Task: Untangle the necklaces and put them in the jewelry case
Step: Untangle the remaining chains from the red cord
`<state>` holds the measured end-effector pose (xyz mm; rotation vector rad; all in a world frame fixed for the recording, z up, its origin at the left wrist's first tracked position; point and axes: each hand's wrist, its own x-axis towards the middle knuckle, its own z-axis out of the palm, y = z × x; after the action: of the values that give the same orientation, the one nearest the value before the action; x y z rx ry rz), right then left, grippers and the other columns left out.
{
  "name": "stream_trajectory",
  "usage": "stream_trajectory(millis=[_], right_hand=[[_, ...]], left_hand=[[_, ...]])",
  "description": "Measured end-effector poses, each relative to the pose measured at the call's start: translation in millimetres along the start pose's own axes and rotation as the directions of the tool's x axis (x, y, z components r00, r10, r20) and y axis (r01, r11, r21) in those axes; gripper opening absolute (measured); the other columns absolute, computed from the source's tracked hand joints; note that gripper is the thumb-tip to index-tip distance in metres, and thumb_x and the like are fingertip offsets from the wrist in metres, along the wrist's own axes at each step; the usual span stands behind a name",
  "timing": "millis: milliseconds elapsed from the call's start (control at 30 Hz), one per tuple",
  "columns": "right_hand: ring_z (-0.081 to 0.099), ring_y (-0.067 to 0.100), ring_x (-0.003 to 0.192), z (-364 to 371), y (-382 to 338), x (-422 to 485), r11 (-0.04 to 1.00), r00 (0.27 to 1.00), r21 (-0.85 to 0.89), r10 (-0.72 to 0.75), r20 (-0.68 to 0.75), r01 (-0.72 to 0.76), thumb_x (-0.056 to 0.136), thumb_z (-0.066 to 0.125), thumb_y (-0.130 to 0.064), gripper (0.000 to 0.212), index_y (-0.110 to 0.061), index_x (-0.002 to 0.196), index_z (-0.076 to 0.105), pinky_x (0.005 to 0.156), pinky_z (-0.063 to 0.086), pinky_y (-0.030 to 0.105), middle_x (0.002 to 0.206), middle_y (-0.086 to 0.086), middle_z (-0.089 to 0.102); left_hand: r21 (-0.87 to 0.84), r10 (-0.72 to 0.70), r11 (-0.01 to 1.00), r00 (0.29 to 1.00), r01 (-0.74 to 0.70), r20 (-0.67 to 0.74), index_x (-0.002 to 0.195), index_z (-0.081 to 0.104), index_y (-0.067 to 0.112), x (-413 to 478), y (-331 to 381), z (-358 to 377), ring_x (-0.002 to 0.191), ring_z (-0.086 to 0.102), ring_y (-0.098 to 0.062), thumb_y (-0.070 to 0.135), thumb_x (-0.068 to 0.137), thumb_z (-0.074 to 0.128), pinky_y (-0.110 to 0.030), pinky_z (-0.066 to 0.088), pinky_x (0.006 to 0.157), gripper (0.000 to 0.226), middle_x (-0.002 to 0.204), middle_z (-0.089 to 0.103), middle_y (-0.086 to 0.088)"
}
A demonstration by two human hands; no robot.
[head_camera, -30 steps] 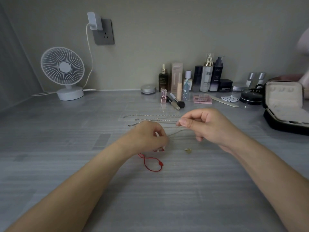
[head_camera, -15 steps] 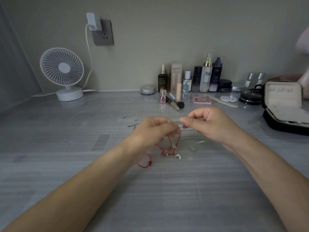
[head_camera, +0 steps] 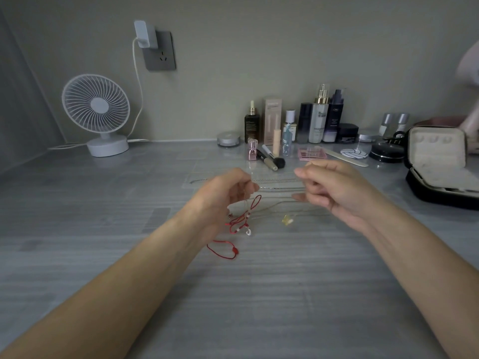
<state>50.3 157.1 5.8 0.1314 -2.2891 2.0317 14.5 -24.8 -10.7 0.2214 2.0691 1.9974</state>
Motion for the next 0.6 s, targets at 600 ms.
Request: stream_trajectory(millis=[600], right_hand=[[0.023,0.005,0.034,-2,13,6,0.935,0.997,-0.346,0.079,-0.025,-0.083,0.084,0.062,-0.023,0.021,-0.013,0.066,0.063,0.036,0.017,0.014,0.051,-0.001,0.034]], left_hand=[[0.032,0.072,0.997,0.996,-0.074,0.055,0.061,0.065,0.018,2,-5,2,0.052,0.036,-0.011,0.024,0.088,0.054,-0.025,0.027,0.055,0.030,0.044,0.043,0.009]])
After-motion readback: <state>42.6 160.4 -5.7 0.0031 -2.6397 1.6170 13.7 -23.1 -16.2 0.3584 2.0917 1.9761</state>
